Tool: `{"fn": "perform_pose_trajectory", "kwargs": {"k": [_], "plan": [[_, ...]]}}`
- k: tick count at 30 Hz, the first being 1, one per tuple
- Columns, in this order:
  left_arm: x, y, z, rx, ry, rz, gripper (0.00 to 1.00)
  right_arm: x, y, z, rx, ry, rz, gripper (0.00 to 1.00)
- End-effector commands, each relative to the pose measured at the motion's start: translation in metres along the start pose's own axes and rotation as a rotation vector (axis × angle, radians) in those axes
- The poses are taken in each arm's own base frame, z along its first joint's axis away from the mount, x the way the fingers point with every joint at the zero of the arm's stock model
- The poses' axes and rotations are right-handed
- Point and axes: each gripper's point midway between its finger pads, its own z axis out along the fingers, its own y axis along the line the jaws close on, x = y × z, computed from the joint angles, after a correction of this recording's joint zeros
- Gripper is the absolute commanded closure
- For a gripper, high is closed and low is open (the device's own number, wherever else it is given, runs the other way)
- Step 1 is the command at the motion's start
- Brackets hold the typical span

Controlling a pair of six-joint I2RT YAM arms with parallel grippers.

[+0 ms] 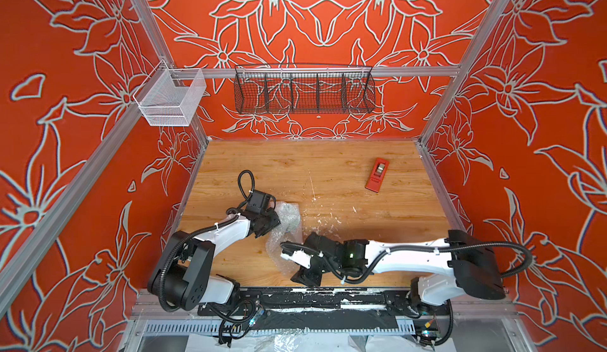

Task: Wrap bowls in bubble wrap
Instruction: Wrap the bowl in bubble wrap.

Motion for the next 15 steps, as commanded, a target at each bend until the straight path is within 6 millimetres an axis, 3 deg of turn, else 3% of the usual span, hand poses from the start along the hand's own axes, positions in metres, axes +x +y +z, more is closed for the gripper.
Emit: {"fn": "perform_pose_trajectory", "kwargs": {"k": [1,10,15], "plan": [[0.015,0.032,-0.001,-0.114,0.040,-0.029,0.56,-0.013,-0.002,0.010,0.079,-0.012,-0.083,0.41],[0.017,0.031,-0.002,-0.101,0.045,-0.028,0.56,-0.024,-0.014,0.028,0.205,-0.005,-0.136,0.39],[0.017,0.032,-0.004,-0.097,0.039,-0.030,0.56,-0.023,-0.012,0.041,0.187,0.010,-0.149,0.40]]}}
